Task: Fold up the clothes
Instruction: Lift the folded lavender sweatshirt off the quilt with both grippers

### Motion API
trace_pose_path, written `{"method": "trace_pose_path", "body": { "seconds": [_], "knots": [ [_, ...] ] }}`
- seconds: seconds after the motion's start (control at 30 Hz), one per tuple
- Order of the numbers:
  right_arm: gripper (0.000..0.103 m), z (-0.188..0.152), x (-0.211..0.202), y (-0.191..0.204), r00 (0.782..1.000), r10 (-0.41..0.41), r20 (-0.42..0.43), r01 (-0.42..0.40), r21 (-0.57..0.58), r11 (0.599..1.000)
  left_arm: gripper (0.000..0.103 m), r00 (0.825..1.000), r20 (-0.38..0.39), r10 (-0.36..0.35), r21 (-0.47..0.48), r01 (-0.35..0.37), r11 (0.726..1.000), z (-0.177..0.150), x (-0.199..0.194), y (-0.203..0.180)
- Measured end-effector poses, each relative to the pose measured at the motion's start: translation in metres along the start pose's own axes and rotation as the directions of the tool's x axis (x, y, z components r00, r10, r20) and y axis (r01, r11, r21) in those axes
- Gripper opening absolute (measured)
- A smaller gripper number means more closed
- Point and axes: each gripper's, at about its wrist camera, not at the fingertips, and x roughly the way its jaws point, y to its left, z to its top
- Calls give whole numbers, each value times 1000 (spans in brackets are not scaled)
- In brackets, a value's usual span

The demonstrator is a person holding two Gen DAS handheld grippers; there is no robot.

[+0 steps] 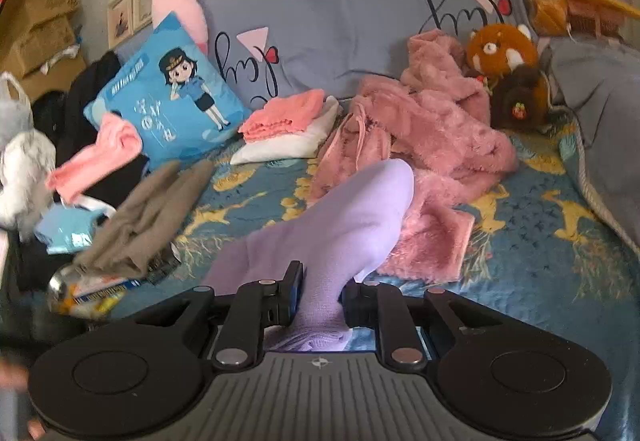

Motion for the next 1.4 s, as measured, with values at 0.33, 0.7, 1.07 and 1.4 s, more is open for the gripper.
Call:
{"method": "trace_pose_path", "body": {
  "seconds": [0.33, 0.7, 1.07, 1.4],
  "knots": [
    [18, 23, 2, 20, 997, 73, -4, -73, 76, 994, 71, 986, -30, -167, -302, 150, 941, -40, -31, 33],
    [18, 26, 1, 22, 997, 83, -4, -82, 148, 986, 100, 866, 269, -421, -782, 451, 430, -80, 12, 40],
    [18, 22, 2, 15, 996, 88, 0, -86, 194, 977, 101, 827, 383, -411, -859, 482, 171, -85, 42, 34],
    [18, 19, 3, 9, 994, 108, -1, -105, 235, 966, 102, 853, 330, -403, -890, 424, 169, -99, 56, 19]
  ]
}}
